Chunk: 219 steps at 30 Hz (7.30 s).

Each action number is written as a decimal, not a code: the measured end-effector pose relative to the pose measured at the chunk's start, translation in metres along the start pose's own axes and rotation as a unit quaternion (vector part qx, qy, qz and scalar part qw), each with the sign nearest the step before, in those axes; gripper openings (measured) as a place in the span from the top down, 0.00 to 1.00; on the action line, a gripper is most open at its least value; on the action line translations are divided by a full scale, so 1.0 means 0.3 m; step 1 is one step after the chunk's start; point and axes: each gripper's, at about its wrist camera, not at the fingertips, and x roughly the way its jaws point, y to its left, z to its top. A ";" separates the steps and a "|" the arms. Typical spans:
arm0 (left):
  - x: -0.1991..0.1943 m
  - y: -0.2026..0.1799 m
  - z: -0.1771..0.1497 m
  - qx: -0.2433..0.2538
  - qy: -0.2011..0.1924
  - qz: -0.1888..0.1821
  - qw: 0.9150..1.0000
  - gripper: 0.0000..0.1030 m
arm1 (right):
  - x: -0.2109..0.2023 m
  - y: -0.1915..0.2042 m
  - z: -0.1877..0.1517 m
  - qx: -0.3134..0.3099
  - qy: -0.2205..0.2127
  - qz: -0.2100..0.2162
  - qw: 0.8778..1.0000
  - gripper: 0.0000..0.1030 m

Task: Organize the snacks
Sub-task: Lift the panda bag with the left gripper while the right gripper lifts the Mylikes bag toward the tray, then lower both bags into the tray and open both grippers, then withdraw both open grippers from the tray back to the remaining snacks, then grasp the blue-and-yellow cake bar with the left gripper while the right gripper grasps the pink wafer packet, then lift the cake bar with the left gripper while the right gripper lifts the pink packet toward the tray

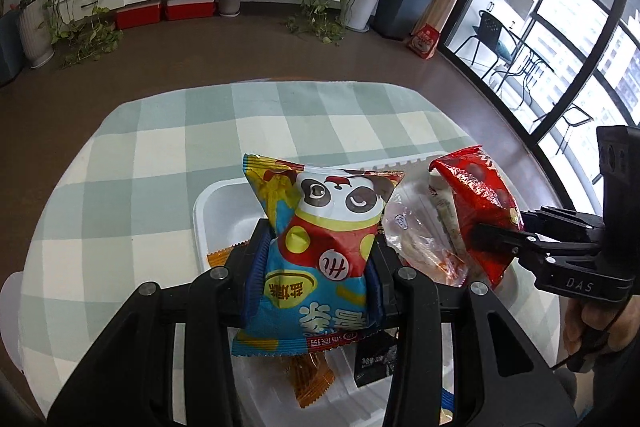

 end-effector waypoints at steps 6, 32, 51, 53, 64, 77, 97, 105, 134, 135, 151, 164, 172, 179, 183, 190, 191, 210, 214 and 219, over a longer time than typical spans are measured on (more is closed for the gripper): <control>0.110 0.030 -0.026 -0.007 0.018 0.004 1.000 0.63 | 0.086 -0.006 -0.011 -0.002 0.021 -0.008 1.000 0.60; 0.180 -0.014 -0.052 0.010 0.027 0.030 0.999 0.42 | 0.139 0.041 -0.033 -0.021 0.017 -0.027 0.999 0.49; -0.043 -0.093 -0.089 0.023 -0.028 0.005 0.999 0.09 | -0.072 0.062 -0.072 -0.019 -0.037 -0.012 0.999 0.30; -0.091 -0.106 -0.112 0.027 -0.037 0.004 0.999 0.02 | -0.129 0.055 -0.095 -0.011 -0.052 0.000 0.999 0.25; -0.311 -0.211 -0.351 0.098 -0.050 0.003 0.994 0.00 | -0.378 -0.030 -0.360 0.052 -0.094 0.053 0.993 0.11; -0.412 -0.339 -0.740 0.068 -0.012 -0.018 0.997 0.00 | -0.401 -0.145 -0.739 0.135 -0.070 0.037 0.988 0.16; -0.386 -0.224 -0.645 0.131 0.024 0.004 0.991 0.07 | -0.282 0.222 -0.696 0.028 -0.008 0.090 0.995 0.27; -0.346 -0.218 -0.668 0.141 0.033 -0.006 0.989 0.24 | -0.162 0.286 -0.689 0.012 0.039 0.059 0.997 0.38; -0.045 -0.298 -0.579 0.222 0.146 0.006 0.964 0.60 | -0.231 0.144 -0.743 0.059 0.030 0.094 0.993 0.70; -0.044 -0.299 -0.576 0.222 0.148 0.006 0.964 0.60 | -0.229 0.139 -0.746 0.062 0.031 0.094 0.993 0.70; -0.080 -0.293 -0.612 0.195 0.127 0.006 0.973 0.76 | -0.241 0.129 -0.758 0.067 0.024 0.095 0.993 0.70; -0.259 -0.247 -0.689 0.094 0.055 -0.052 0.993 0.76 | -0.266 0.101 -0.779 0.079 0.014 0.094 0.992 0.70; -0.390 -0.159 -0.685 0.030 0.009 -0.070 0.997 0.76 | -0.313 0.024 -0.763 0.100 -0.004 0.086 0.991 0.70; -0.481 -0.061 -0.580 -0.010 -0.037 -0.068 0.997 0.76 | -0.398 -0.074 -0.687 0.115 -0.039 0.063 0.991 0.70; -0.519 -0.048 -0.484 -0.011 -0.063 -0.060 0.996 0.76 | -0.451 -0.096 -0.589 0.103 -0.063 0.049 0.991 0.70; -0.506 -0.090 -0.269 -0.001 -0.092 -0.060 0.994 0.76 | -0.490 -0.023 -0.335 0.059 -0.113 0.054 0.990 0.70; -0.491 -0.095 -0.244 -0.002 -0.092 -0.062 0.994 0.76 | -0.482 -0.009 -0.297 0.054 -0.117 0.059 0.990 0.70; -0.035 -0.034 -0.204 -0.035 -0.040 -0.032 0.998 0.76 | -0.024 0.147 -0.090 -0.007 -0.046 0.045 0.998 0.70; -0.003 -0.026 -0.223 -0.036 -0.037 -0.030 0.998 0.75 | 0.014 0.144 -0.103 -0.009 -0.035 0.042 0.998 0.70; 0.023 -0.032 -0.240 -0.031 -0.029 -0.030 0.999 0.75 | 0.048 0.158 -0.119 -0.019 -0.025 0.039 0.999 0.70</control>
